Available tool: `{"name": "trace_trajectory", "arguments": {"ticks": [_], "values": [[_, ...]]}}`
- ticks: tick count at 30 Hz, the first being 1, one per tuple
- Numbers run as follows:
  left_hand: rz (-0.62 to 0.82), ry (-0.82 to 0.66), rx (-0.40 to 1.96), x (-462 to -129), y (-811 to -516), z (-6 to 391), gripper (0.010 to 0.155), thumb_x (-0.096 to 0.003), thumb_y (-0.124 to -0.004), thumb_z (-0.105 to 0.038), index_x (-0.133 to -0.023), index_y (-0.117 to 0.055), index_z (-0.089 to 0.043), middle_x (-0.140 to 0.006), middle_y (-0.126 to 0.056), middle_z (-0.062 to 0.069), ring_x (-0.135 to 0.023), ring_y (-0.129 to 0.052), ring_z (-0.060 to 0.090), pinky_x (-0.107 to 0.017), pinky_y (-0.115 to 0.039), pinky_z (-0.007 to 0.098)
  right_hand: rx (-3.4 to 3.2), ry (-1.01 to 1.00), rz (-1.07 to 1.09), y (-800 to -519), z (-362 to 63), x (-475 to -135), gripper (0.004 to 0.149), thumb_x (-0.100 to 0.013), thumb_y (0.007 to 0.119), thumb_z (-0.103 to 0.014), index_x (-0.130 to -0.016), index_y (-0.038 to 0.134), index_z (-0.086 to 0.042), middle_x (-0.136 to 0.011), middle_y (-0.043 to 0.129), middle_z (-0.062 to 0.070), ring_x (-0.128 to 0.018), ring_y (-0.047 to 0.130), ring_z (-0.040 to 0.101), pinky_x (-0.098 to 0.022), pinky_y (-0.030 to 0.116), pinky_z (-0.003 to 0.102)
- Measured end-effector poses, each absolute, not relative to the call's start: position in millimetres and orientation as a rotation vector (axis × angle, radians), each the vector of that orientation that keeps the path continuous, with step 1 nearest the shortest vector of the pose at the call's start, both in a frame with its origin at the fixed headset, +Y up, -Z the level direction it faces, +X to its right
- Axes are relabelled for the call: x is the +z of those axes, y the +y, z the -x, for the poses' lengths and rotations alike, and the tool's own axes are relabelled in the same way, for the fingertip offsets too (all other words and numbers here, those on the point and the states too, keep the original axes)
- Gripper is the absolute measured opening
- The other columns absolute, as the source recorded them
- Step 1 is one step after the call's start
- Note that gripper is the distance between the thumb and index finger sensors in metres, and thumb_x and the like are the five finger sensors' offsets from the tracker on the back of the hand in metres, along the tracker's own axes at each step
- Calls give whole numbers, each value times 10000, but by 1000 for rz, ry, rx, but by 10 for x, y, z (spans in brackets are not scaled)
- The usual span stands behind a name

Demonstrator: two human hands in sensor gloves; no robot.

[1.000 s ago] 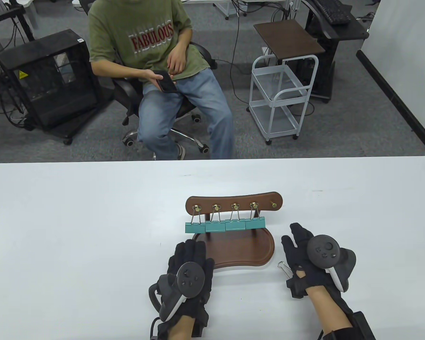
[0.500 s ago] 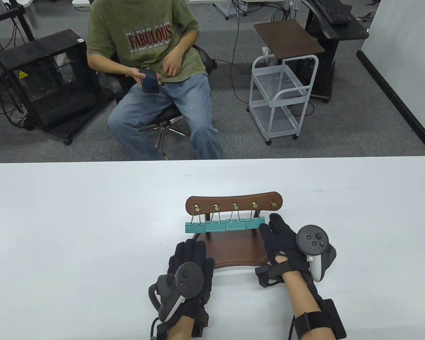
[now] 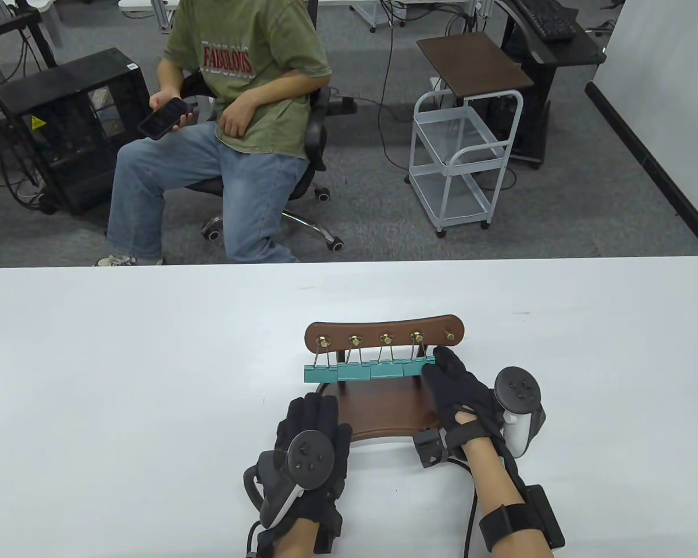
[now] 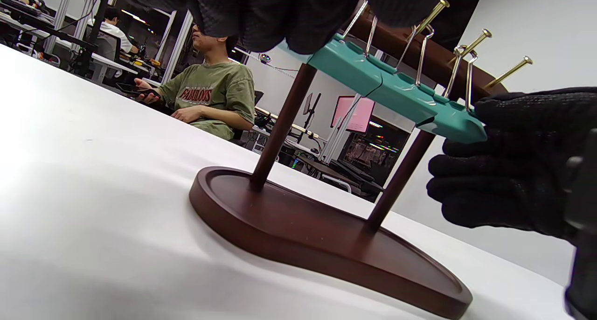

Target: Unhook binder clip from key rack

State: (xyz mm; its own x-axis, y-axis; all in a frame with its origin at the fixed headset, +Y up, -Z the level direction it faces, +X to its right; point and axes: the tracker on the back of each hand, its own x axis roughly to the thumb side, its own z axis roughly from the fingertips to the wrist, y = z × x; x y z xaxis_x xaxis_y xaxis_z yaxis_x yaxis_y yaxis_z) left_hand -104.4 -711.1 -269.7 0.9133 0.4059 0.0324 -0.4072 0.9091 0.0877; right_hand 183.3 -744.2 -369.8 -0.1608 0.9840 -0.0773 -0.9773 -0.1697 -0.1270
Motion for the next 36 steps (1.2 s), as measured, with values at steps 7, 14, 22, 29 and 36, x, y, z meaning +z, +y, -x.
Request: {"name": "trace_trajectory", "arguments": {"ticks": [7,14,22,29,36], "values": [[-94,-15,417,-2697,-7112,1041,618,-541,-595,-545,-1102,-618,-288,-1187,-574,24,-1111,-506,311,-761,-512,535,1711,-26,152,-7446,-1812,-3714,623,-386,817,-405,-928,619,-170,-870,790,208,-739,837,429,-528,788,487],[-96,-10,422,-2700,-7111,1046,616,-540,-596,-545,-1103,-614,-295,-1188,-573,23,-1112,-506,310,-762,-510,535,1716,-27,152,-7433,-1820,-3722,577,-382,821,-387,-901,662,-191,-823,847,183,-693,893,397,-494,821,467],[-97,-11,415,-2698,-7111,1046,615,-542,-594,-544,-1103,-613,-294,-1189,-570,24,-1112,-506,310,-761,-511,536,1706,-33,141,-7428,-1840,-3722,552,-379,822,-381,-883,693,-199,-801,875,176,-672,915,390,-479,835,461],[-96,-10,411,-2697,-7112,1047,616,-541,-595,-544,-1104,-614,-292,-1188,-572,29,-1111,-506,311,-761,-511,536,1701,-39,135,-7412,-1869,-3720,545,-374,829,-378,-875,705,-203,-791,886,173,-664,925,382,-473,841,457],[-96,-11,410,-2698,-7112,1045,616,-541,-595,-544,-1104,-612,-293,-1188,-571,26,-1111,-506,310,-762,-511,535,1680,-49,116,-7399,-1883,-3723,544,-370,835,-375,-871,712,-205,-787,892,172,-662,929,382,-472,843,456]]}}
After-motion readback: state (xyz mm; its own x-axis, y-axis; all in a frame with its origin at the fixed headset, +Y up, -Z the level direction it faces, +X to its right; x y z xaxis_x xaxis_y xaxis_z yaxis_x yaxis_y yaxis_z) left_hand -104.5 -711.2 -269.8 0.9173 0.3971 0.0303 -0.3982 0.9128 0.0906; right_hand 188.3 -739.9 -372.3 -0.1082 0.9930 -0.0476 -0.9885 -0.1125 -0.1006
